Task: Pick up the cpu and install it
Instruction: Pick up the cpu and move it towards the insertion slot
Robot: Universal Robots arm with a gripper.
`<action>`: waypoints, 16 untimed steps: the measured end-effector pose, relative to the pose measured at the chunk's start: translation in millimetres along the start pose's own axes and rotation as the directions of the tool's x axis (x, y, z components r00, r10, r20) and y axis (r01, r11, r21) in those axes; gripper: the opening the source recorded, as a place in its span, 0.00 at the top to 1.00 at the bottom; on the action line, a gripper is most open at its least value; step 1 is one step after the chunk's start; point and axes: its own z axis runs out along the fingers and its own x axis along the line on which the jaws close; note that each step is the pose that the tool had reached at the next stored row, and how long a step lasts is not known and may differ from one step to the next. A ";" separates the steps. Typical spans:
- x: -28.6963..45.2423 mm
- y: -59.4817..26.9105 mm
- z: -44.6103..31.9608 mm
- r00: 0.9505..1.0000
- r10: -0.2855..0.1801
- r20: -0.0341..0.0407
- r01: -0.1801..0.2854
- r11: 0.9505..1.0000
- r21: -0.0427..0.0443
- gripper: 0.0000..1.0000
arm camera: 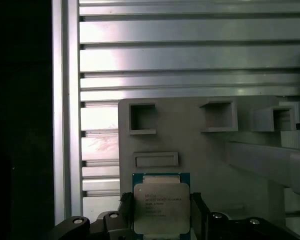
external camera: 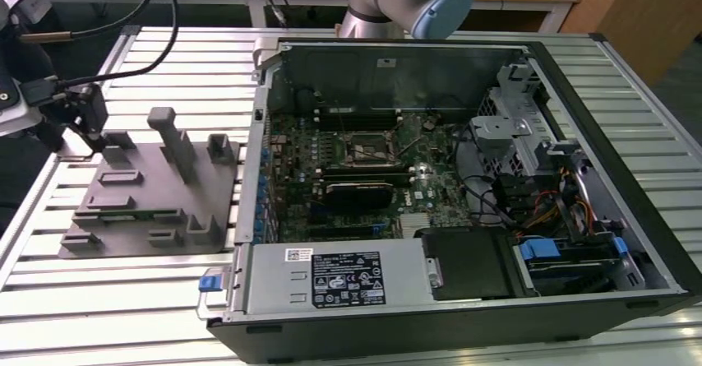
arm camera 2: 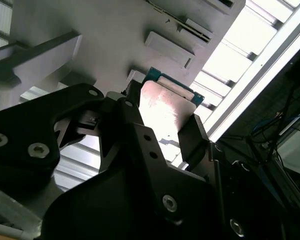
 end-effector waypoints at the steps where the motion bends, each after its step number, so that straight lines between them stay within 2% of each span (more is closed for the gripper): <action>1: -0.1 0.1 -1.9 1.000 0.000 0.000 0.000 1.000 0.000 0.46; 16: -0.9 1.8 -34.6 1.000 0.000 0.005 0.000 1.000 -0.001 0.46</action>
